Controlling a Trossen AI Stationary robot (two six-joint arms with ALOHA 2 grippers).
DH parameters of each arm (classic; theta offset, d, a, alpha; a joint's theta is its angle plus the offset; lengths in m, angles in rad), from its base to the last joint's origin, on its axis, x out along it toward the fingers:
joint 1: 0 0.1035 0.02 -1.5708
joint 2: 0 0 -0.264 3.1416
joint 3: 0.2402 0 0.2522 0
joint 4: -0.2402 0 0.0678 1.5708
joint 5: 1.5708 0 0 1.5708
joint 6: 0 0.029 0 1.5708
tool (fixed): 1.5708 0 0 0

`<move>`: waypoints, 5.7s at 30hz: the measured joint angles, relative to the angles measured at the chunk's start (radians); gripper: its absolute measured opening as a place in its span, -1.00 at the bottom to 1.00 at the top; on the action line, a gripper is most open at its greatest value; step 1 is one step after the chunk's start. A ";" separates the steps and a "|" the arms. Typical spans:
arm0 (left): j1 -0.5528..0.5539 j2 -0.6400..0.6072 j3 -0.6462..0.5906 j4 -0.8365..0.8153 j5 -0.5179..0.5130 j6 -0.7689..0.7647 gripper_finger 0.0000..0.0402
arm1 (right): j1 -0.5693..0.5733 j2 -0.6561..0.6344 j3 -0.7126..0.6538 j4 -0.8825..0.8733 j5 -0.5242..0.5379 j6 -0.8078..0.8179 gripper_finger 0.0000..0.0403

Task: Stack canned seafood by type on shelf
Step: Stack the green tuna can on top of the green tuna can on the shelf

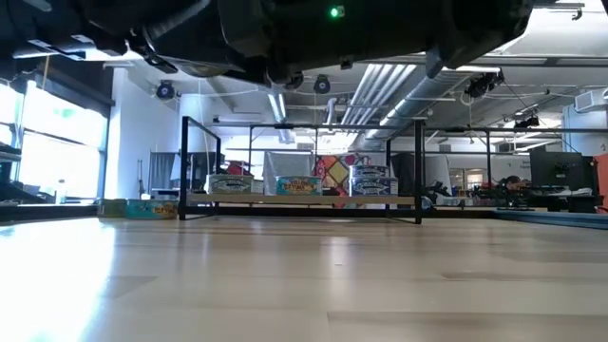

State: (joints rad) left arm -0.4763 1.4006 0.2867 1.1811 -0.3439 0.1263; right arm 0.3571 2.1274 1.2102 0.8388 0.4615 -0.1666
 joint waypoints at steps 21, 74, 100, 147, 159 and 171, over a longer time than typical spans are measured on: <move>-0.009 -0.040 0.125 -0.464 0.016 0.037 0.21 | -0.002 -0.007 0.000 -0.224 0.033 0.118 -0.43; -0.047 -0.019 0.524 -1.429 -0.131 -0.129 -0.22 | -0.010 -0.008 0.000 -0.253 0.018 0.160 -0.41; -0.062 -0.003 0.523 -1.617 -0.023 -0.125 -0.40 | -0.012 -0.010 0.002 -0.513 0.008 0.263 0.28; 0.376 -0.025 0.899 -1.791 -0.518 0.333 -0.38 | 0.060 -0.053 -0.004 -0.818 0.118 0.578 0.41; 0.797 0.029 0.883 -1.657 -0.261 0.452 -0.38 | 0.057 -0.053 -0.004 -0.819 0.142 0.530 0.41; 0.960 0.240 0.853 -1.506 -0.264 0.567 -0.37 | 0.053 -0.053 -0.004 -0.819 0.141 0.533 0.41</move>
State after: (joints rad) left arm 0.4836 1.6403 1.1397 -0.3252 -0.6078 0.6933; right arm 0.4103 2.0743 1.2060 0.0196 0.6026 0.3660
